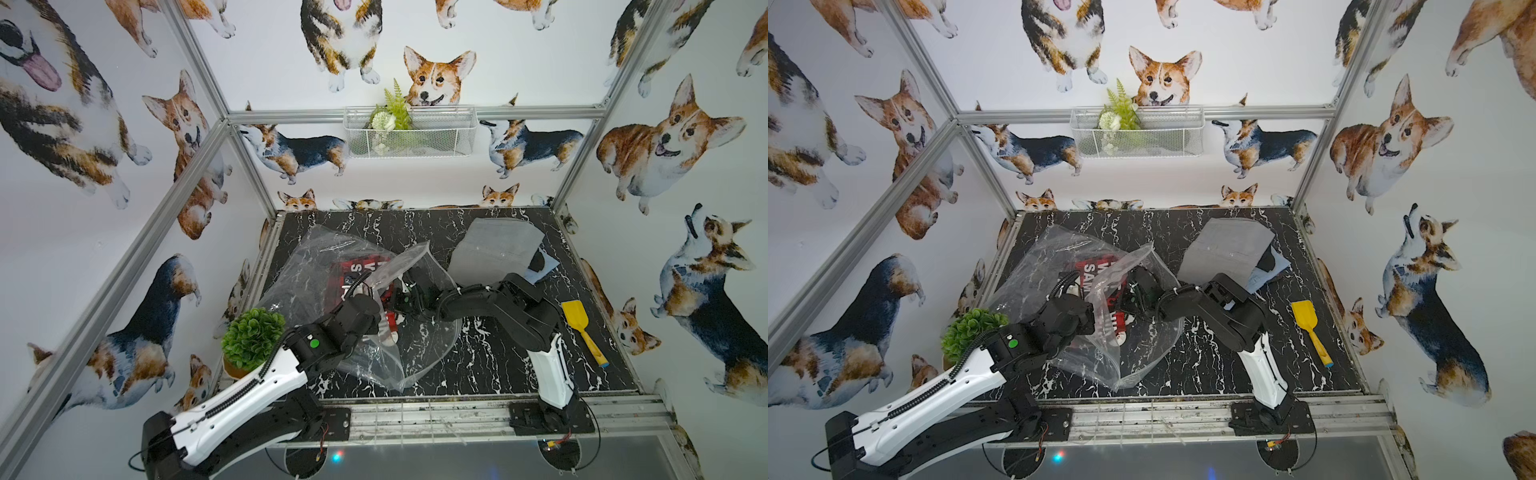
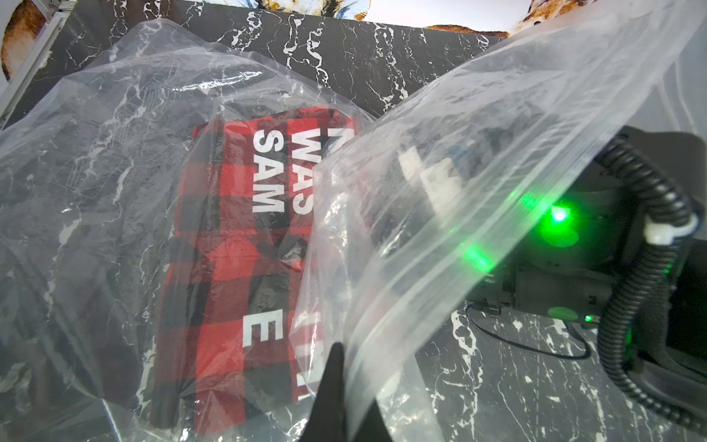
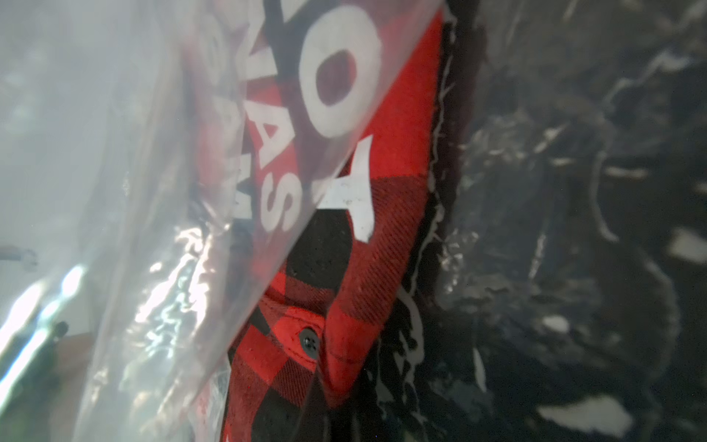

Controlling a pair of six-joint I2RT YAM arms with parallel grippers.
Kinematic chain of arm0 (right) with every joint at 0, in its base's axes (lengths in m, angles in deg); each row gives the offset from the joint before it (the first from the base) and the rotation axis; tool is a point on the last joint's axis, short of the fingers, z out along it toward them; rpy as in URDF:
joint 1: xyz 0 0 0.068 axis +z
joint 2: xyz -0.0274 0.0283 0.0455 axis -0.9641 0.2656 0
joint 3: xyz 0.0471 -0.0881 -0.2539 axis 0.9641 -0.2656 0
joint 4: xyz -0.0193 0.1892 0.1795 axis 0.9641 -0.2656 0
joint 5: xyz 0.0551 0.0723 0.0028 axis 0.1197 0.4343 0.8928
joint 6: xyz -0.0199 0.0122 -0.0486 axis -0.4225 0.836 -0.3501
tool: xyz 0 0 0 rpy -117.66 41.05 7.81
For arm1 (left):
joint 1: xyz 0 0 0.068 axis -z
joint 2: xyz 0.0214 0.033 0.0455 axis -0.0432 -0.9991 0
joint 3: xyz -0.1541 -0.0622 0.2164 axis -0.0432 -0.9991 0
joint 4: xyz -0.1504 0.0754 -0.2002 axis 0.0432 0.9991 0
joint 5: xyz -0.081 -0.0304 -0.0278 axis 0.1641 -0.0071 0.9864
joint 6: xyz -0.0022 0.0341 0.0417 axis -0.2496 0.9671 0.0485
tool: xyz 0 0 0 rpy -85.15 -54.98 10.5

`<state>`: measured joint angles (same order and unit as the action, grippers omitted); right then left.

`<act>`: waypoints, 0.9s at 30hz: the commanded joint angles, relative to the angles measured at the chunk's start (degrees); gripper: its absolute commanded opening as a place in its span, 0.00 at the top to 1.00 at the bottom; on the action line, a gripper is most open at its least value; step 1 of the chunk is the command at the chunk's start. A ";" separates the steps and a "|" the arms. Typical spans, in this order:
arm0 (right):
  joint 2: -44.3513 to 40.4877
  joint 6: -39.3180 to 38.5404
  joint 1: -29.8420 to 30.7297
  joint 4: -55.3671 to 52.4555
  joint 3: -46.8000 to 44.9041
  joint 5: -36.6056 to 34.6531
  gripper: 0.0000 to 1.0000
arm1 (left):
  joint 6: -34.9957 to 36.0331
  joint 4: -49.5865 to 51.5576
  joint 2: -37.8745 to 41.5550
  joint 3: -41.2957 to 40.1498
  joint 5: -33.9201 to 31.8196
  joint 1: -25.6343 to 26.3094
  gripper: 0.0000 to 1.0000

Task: Take the shirt out of the vacuum bag
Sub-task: Take out the shirt from the vacuum bag.

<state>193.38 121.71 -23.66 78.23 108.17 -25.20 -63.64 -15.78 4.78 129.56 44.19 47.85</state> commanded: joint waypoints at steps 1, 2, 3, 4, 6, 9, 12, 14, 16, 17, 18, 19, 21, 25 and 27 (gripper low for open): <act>-3.19 2.44 -0.53 3.49 -1.76 1.26 1.00 | -0.73 -0.32 0.42 -0.48 -0.79 -0.05 1.00; -4.57 2.56 -0.58 3.91 -2.36 1.48 1.00 | -0.82 -0.34 0.49 -0.66 -0.93 -0.08 1.00; -6.16 2.50 -0.51 3.88 -2.82 1.47 1.00 | -0.90 -0.37 0.37 -0.81 -0.97 -0.05 1.00; -7.45 2.43 -0.42 3.73 -3.16 1.56 1.00 | -0.99 -0.41 0.43 -0.89 -1.06 -0.05 1.00; -10.58 2.38 -0.25 3.09 -4.00 1.92 1.00 | -1.06 -0.45 0.11 -0.96 -1.20 -0.05 1.00; -14.34 2.82 0.41 2.86 -5.22 2.65 1.00 | -1.00 -0.69 -0.43 -0.85 -1.41 -0.05 1.00; -17.89 3.06 1.26 2.77 -7.37 2.54 1.00 | -0.92 -0.96 -1.07 -0.82 -1.58 -0.01 1.00; -20.11 3.68 1.62 3.63 -9.46 2.49 1.00 | -0.93 -1.03 -1.24 -0.81 -1.68 -0.10 1.00; -22.53 4.17 1.71 4.19 -11.55 2.89 1.00 | -0.91 -1.05 -1.36 -0.74 -1.68 -0.07 1.00; -23.92 4.36 1.84 4.38 -12.72 2.74 1.00 | -0.91 -1.08 -1.34 -0.87 -1.68 -0.12 1.00; -25.45 4.39 2.04 4.36 -13.51 2.81 1.00 | -0.83 -1.17 -1.33 -0.95 -1.77 -0.14 1.00; -26.64 4.41 2.29 4.00 -14.03 2.65 1.00 | -0.78 -1.17 -1.44 -0.97 -1.92 -0.17 1.00; -29.78 3.66 3.21 2.10 -14.45 2.13 1.00 | -0.82 -1.19 -1.90 -0.95 -2.03 -0.14 1.00; -35.92 2.61 4.58 -3.09 -13.86 0.99 1.00 | -0.91 -1.31 -2.86 -0.60 -1.87 -0.14 1.00; -39.36 1.83 5.25 -6.04 -13.25 0.38 1.00 | -0.91 -1.42 -3.17 -0.47 -1.85 -0.14 1.00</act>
<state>157.17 124.25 -19.01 74.23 93.99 -24.02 -63.84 -16.59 1.94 128.66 43.38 47.81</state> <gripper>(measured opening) 0.087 0.055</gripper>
